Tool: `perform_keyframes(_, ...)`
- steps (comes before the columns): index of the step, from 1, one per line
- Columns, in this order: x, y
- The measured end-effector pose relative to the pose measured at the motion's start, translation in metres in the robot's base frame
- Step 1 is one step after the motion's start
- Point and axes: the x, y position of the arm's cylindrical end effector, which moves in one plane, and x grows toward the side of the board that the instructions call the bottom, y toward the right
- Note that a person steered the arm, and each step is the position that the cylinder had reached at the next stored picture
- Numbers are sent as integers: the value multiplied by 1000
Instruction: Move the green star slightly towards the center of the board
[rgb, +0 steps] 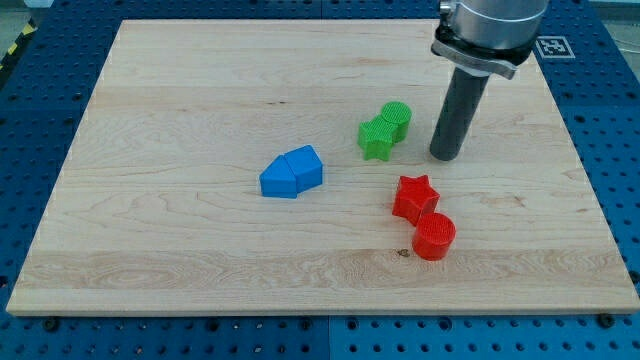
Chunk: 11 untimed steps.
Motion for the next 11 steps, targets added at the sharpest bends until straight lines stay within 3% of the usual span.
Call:
perform_keyframes(8,0,-60)
perform_keyframes(11,45,-79)
